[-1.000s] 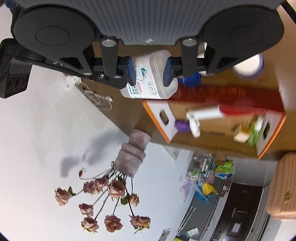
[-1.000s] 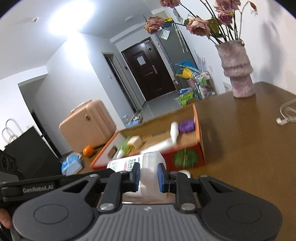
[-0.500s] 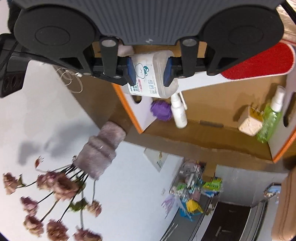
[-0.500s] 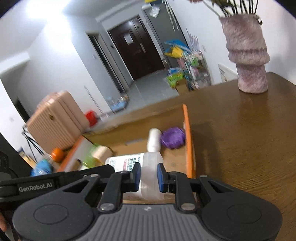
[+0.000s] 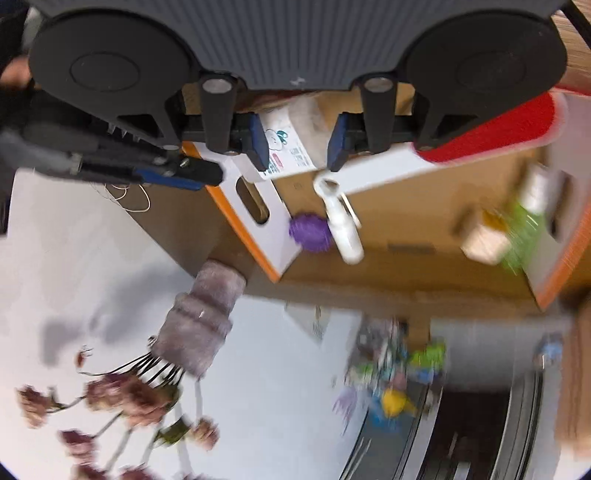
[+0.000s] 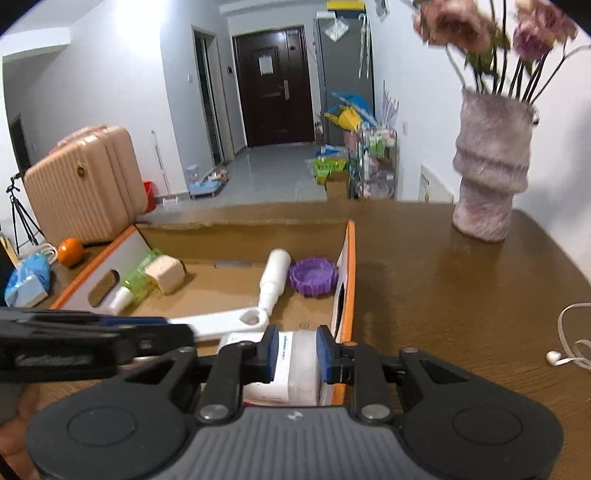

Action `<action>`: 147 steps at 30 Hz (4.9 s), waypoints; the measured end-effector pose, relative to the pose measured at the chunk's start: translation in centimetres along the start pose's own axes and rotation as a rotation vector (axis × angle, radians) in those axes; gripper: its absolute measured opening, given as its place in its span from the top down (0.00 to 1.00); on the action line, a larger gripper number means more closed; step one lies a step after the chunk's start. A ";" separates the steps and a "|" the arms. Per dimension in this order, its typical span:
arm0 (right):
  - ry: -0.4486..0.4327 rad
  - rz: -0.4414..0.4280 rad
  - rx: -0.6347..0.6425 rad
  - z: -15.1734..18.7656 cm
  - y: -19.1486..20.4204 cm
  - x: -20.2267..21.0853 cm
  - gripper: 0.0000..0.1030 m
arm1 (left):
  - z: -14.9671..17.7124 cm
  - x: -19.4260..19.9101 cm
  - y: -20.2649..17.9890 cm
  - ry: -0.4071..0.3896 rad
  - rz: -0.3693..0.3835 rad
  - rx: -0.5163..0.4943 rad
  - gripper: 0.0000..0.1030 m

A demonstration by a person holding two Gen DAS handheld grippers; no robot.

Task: Organize rigid objects
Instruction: 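Carry the pill bottle with both tools into the box and open both tools, then withdraw both open tools from the box back over the table, then grasp the blue-rimmed white lid with the left tool while the right tool grasps the grey tape roll, then carry the lid and tape roll into the box and open both tools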

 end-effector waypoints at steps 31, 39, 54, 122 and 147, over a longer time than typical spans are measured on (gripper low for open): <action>-0.408 0.043 0.077 15.8 12.4 28.3 0.09 | 16.5 35.6 -2.0 -0.430 -0.372 -0.317 0.00; -0.390 0.036 0.077 15.6 12.7 27.8 0.09 | 16.4 35.1 -1.7 -0.421 -0.356 -0.296 0.00; -0.211 -0.010 0.060 13.6 10.8 18.9 0.19 | 14.0 23.2 0.8 -0.209 -0.296 -0.324 0.01; -0.241 -0.084 0.129 7.1 9.3 17.9 0.59 | 6.2 22.2 -0.7 -0.262 -0.119 -0.230 0.35; 0.183 -0.014 -0.043 -3.5 6.0 -20.1 0.51 | -4.8 -8.4 9.1 0.157 -0.174 -0.203 0.26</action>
Point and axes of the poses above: each gripper's, at about its wrist camera, not at the fingertips, and x roughly against the way its jaws point, y to its left, z to its underside, the point moved 2 cm from there along -x, roughly the way its jaws point, and after that the axes turned 15 degrees about -y, right-handed, at the moved point
